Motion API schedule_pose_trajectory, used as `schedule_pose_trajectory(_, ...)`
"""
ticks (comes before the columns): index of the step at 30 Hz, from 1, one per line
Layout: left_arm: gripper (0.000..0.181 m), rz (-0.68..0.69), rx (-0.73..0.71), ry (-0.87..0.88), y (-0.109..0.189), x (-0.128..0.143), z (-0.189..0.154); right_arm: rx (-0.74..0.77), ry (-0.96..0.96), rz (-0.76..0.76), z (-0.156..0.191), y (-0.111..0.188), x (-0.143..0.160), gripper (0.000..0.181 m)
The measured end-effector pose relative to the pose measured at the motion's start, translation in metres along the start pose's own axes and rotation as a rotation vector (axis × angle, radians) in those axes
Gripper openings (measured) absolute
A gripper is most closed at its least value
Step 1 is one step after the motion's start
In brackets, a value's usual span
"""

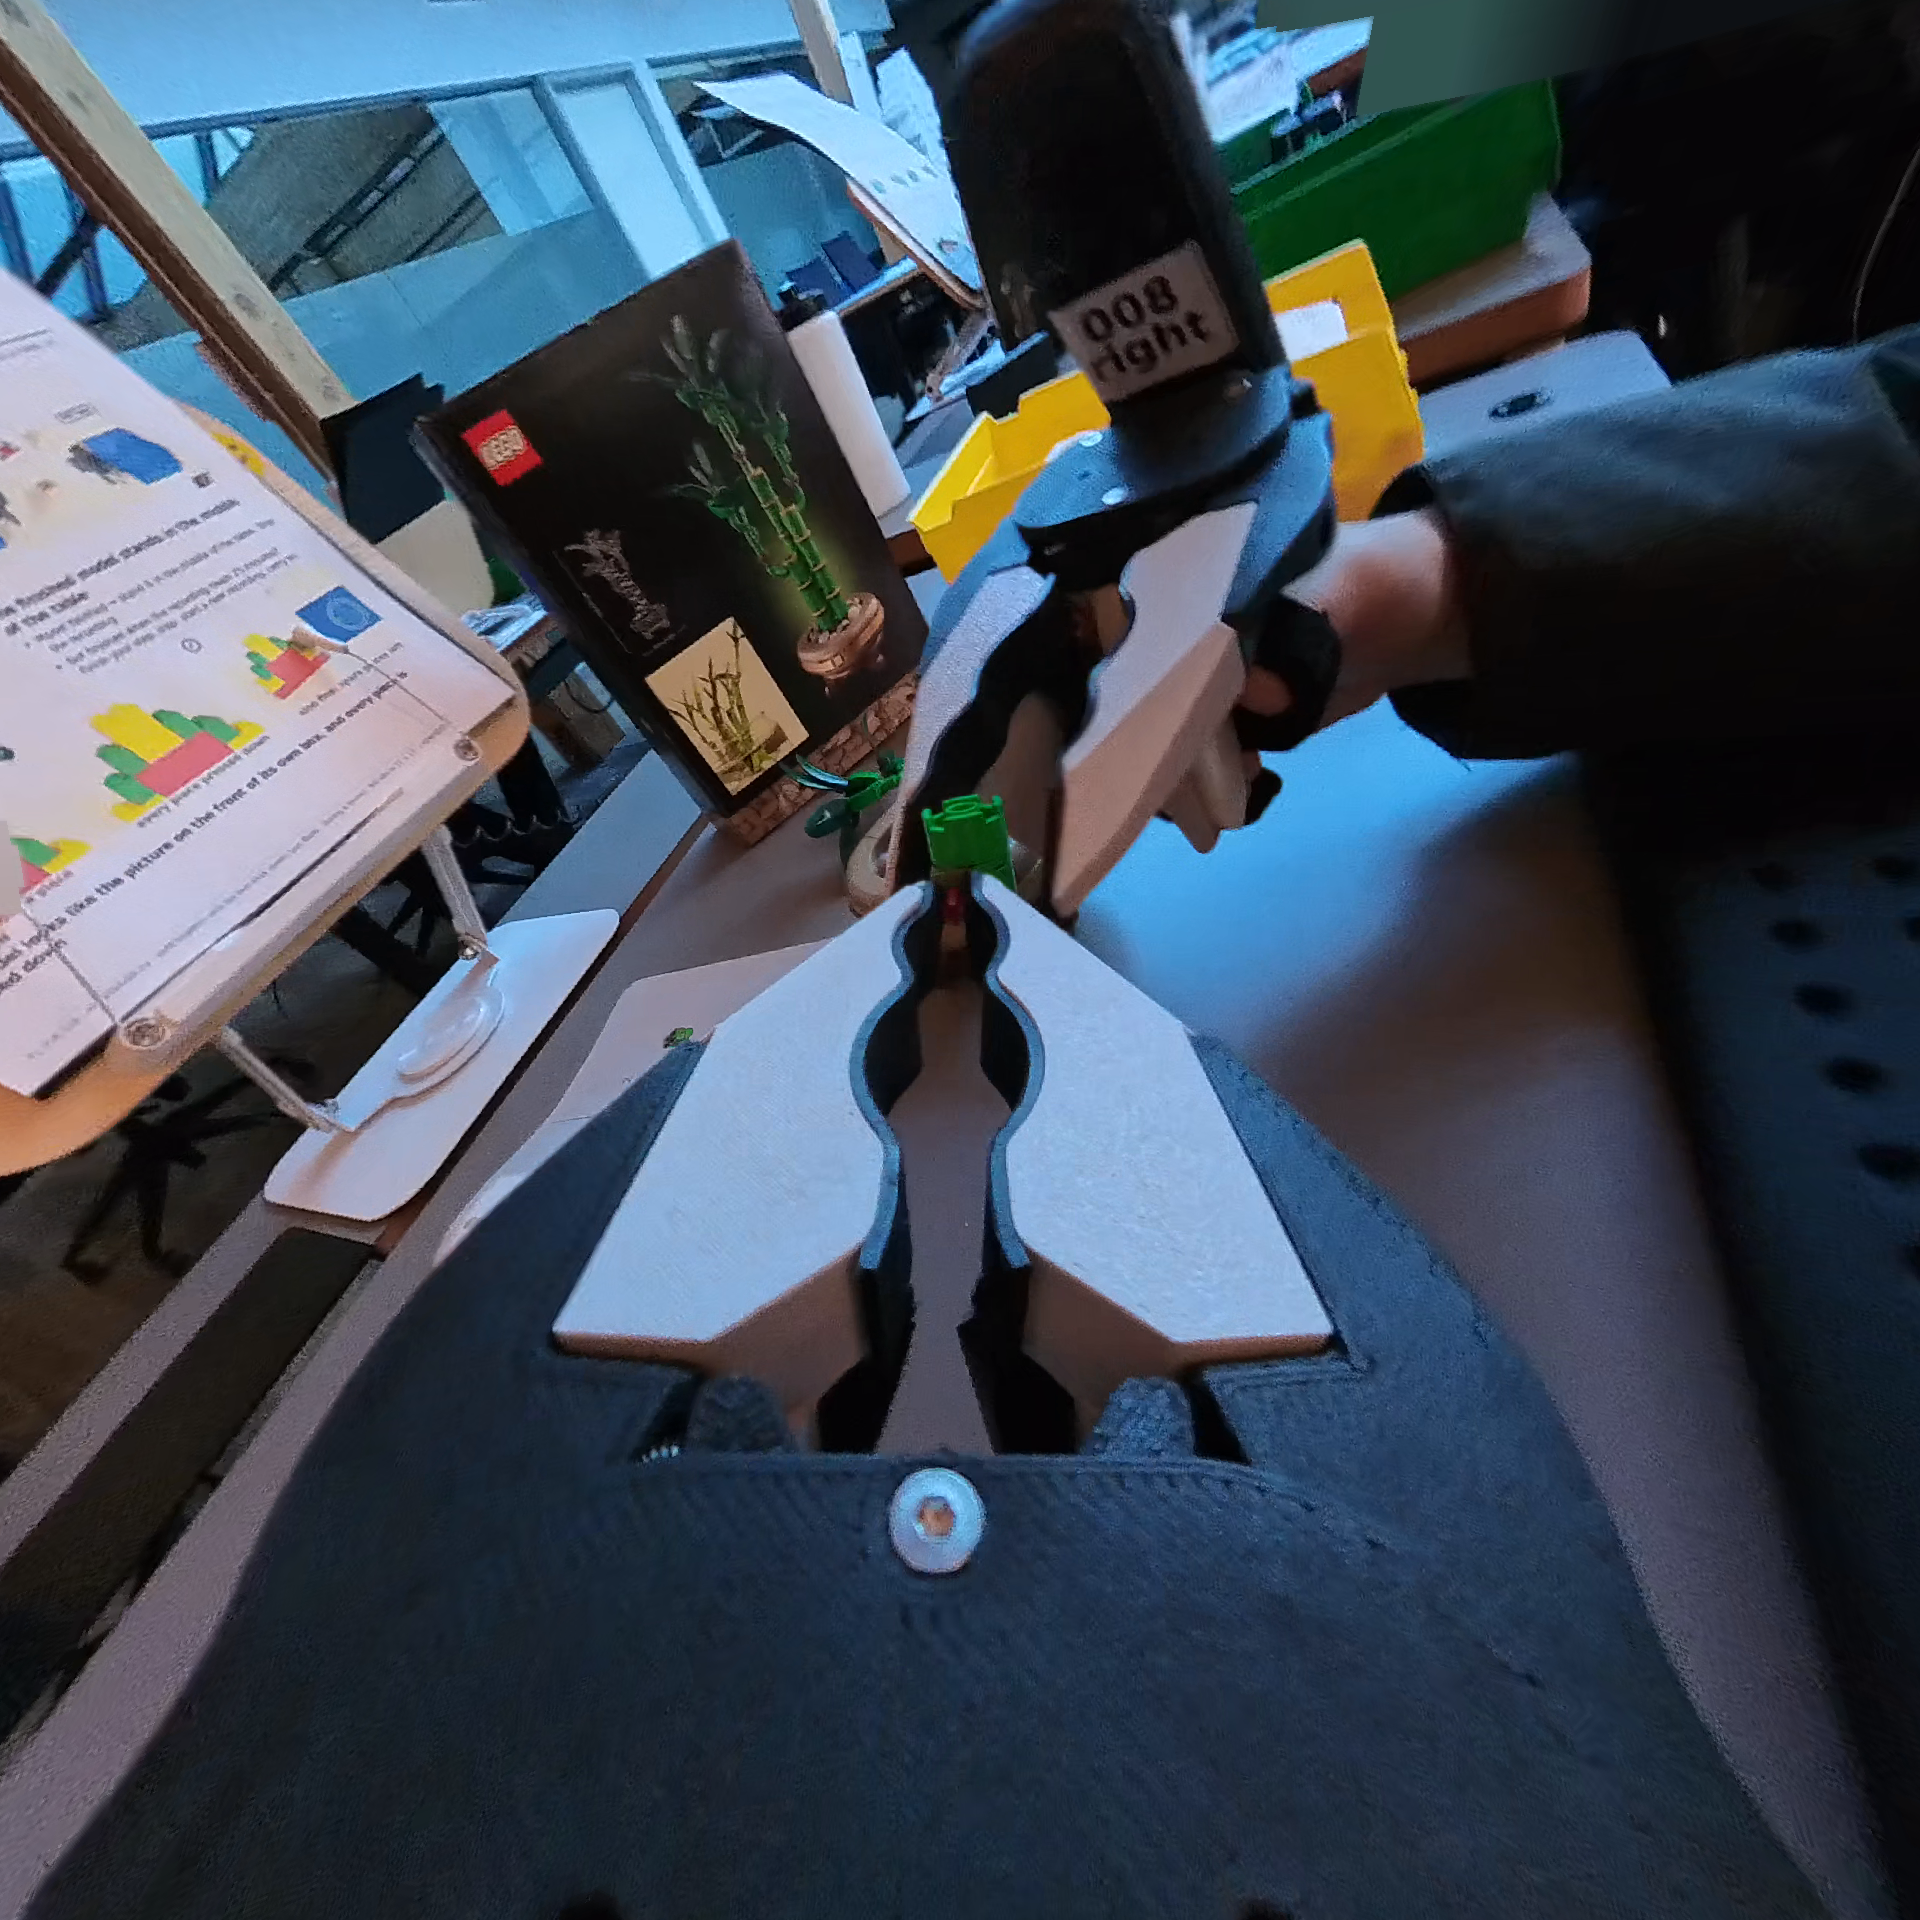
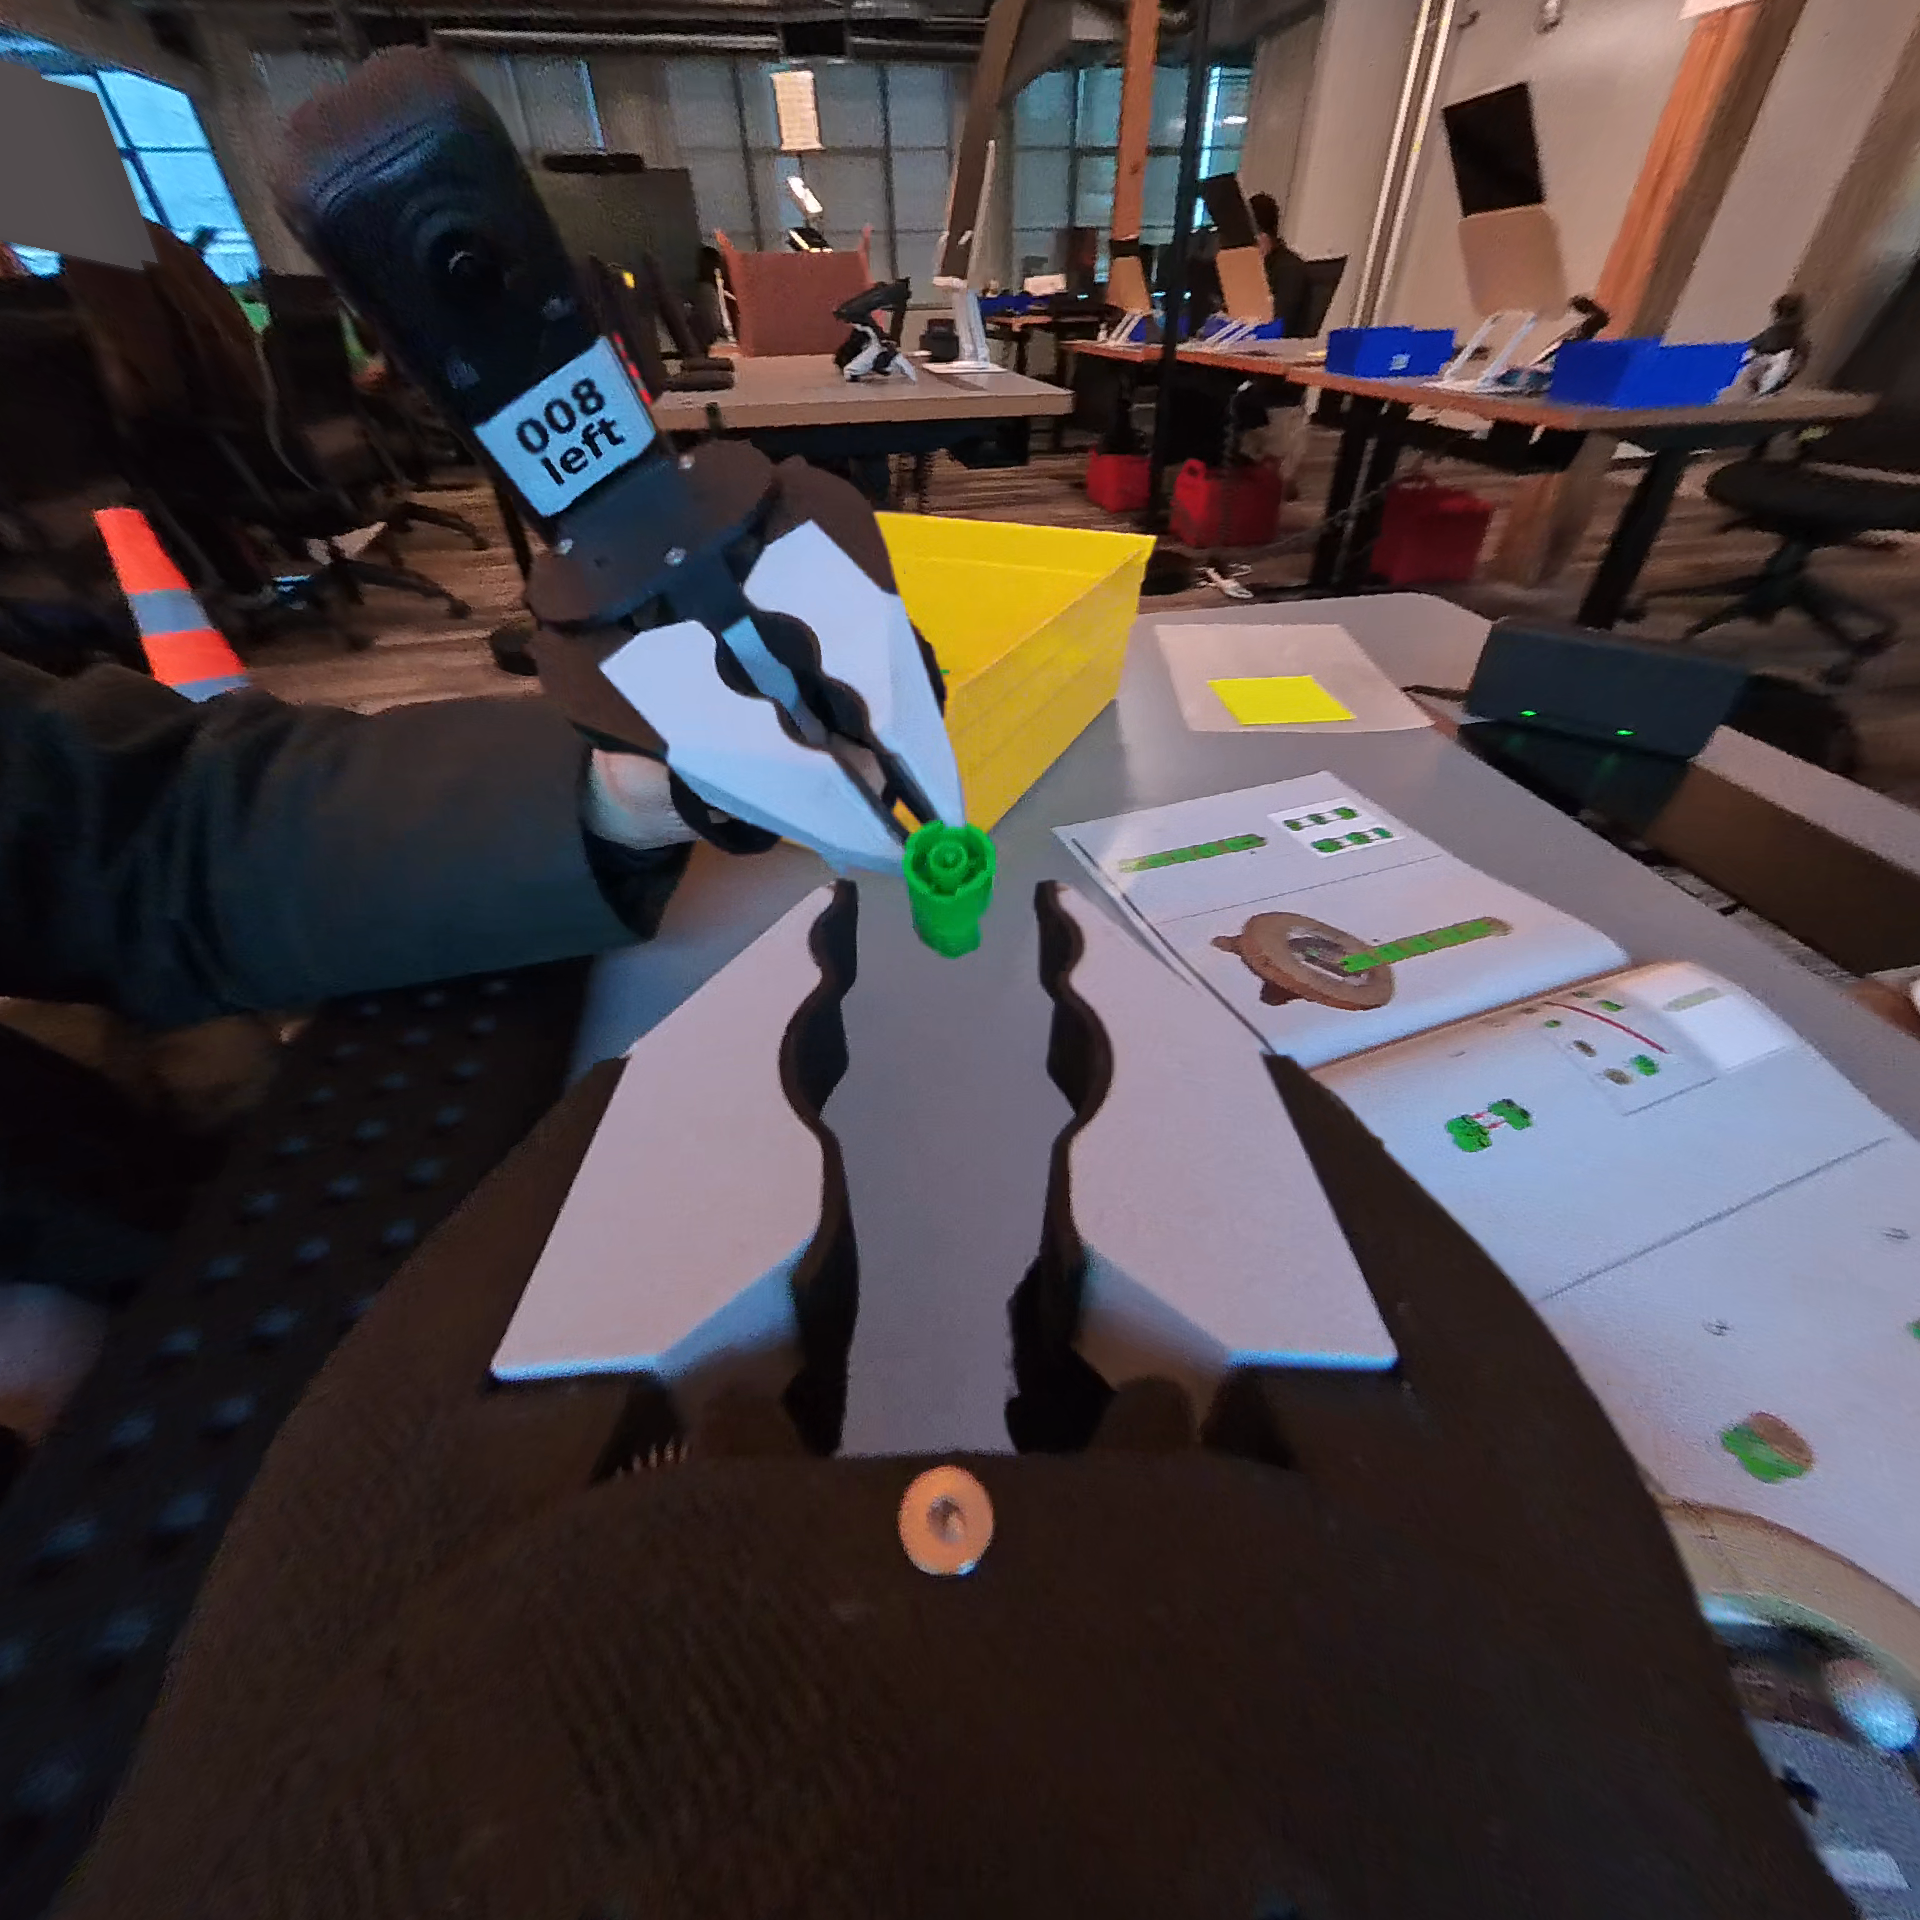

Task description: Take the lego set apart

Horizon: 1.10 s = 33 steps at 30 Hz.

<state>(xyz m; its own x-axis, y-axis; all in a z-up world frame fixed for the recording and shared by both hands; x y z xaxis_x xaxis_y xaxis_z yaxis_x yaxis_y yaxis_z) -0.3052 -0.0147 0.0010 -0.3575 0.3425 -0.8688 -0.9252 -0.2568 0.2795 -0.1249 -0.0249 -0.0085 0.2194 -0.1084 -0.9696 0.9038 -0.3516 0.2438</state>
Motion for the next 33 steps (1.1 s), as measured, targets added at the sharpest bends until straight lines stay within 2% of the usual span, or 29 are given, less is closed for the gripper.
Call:
schedule_pose_trajectory(2,0.002,0.029,-0.015,-0.040,-0.002,0.000,-0.003,-0.004,0.013,0.006,0.000,0.001,0.000,0.025)
schedule_pose_trajectory(6,0.003,0.120,-0.059,-0.141,-0.008,0.004,-0.009,0.058,0.064,0.062,-0.002,0.004,0.002,0.024)
schedule_pose_trajectory(8,0.003,0.171,-0.057,-0.174,-0.013,0.005,-0.013,0.067,0.093,0.091,-0.002,0.004,0.004,0.014)
schedule_pose_trajectory(11,0.003,0.214,-0.055,-0.176,-0.016,0.008,-0.015,0.079,0.118,0.163,-0.003,0.002,0.009,0.014)
schedule_pose_trajectory(17,0.003,0.242,-0.041,-0.184,-0.018,0.009,-0.017,0.063,0.094,0.209,-0.004,0.001,0.013,0.014)
schedule_pose_trajectory(20,0.003,0.226,-0.079,-0.169,-0.019,0.009,-0.018,0.067,0.065,0.198,-0.006,0.002,0.011,0.014)
schedule_pose_trajectory(22,0.018,0.203,-0.132,-0.141,-0.017,0.008,-0.015,0.051,0.003,0.159,-0.009,0.004,0.009,0.014)
schedule_pose_trajectory(25,0.049,0.219,-0.080,-0.044,-0.021,0.011,-0.011,-0.005,-0.132,0.060,-0.016,0.009,0.007,0.014)
schedule_pose_trajectory(26,0.053,0.208,-0.059,-0.019,-0.022,0.011,-0.011,-0.033,-0.176,0.031,-0.017,0.010,0.006,0.014)
schedule_pose_trajectory(28,0.048,0.167,-0.056,-0.009,-0.023,0.008,-0.014,-0.077,-0.237,-0.025,-0.019,0.011,0.005,0.014)
schedule_pose_trajectory(30,0.032,0.136,-0.104,-0.034,-0.022,0.005,-0.016,-0.108,-0.270,-0.053,-0.019,0.010,0.004,0.014)
schedule_pose_trajectory(33,0.030,0.141,-0.140,-0.060,-0.023,0.003,-0.019,-0.129,-0.283,-0.045,-0.019,0.007,0.006,0.014)
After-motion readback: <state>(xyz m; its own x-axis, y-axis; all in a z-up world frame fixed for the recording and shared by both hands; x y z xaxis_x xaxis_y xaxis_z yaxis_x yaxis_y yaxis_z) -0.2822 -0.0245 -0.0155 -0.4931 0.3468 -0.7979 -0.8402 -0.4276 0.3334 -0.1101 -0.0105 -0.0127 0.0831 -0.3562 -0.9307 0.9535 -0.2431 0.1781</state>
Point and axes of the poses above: each gripper's, where its closed fingertips meet, y back along the fingers, x out of its underside, z = x × y across the jaws, the point moved 10 cm from there along y, back along the fingers, and after that the axes turned 8 degrees about z, right-handed, at the moved point
